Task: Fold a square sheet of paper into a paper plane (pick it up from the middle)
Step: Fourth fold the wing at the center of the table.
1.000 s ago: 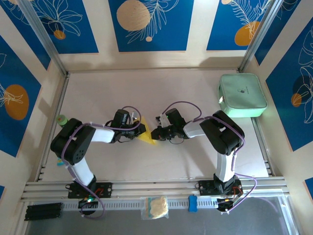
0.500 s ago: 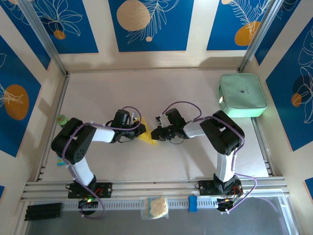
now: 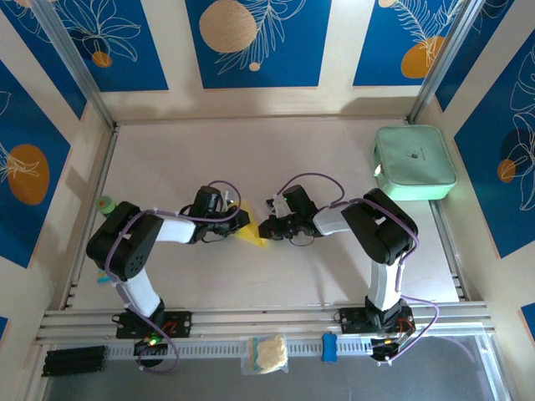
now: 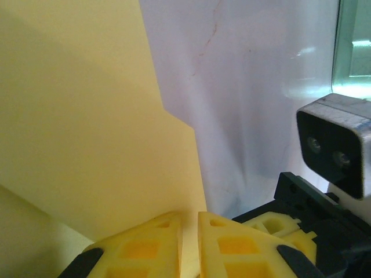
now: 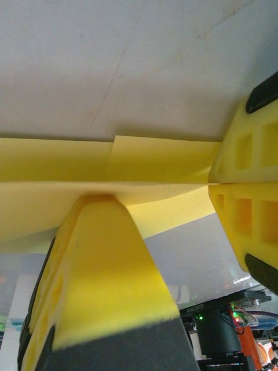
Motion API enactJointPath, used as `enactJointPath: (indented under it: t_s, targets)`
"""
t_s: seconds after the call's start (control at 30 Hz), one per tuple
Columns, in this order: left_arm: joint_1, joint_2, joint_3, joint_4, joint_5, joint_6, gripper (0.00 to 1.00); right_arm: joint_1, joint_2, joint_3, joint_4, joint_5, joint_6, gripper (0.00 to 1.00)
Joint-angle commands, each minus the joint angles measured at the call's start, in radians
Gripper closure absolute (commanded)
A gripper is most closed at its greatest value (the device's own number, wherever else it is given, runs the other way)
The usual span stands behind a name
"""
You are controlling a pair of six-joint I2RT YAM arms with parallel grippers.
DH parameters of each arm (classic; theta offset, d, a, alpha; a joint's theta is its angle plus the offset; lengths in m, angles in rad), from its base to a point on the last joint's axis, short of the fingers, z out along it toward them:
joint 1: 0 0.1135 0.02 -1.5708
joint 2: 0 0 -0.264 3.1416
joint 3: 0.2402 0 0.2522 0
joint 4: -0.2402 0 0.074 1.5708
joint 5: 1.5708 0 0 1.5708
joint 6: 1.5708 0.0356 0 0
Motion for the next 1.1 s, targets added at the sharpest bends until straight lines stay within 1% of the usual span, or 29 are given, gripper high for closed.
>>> enactJointPath:
  t_s: [0.0,0.17,0.4,0.57,0.7,0.93,1.07]
  targets:
    - [0.014,-0.056,-0.022,0.006,-0.011,0.011,0.84,0.002,0.030,-0.024,-0.080,0.058,-0.004,1.00]
    - [0.014,-0.046,-0.048,0.022,-0.012,-0.002,0.84,0.001,0.030,-0.025,-0.075,0.059,0.000,1.00]
    - [0.013,0.019,-0.024,0.074,0.017,-0.032,0.85,0.000,0.029,-0.021,-0.080,0.056,0.000,0.99]
    - [0.011,0.043,-0.001,0.078,0.023,-0.034,0.85,0.001,0.028,-0.019,-0.081,0.054,-0.002,0.98]
    - [0.012,0.052,0.002,0.076,0.023,-0.031,0.85,0.002,0.027,-0.019,-0.084,0.053,-0.004,0.95]
    - [0.011,0.056,-0.006,0.058,0.013,-0.024,0.85,-0.003,0.000,-0.012,-0.104,0.043,-0.002,0.88]
    - [0.011,0.057,-0.007,0.054,0.012,-0.022,0.85,-0.004,-0.033,-0.004,-0.134,0.026,-0.002,0.86]
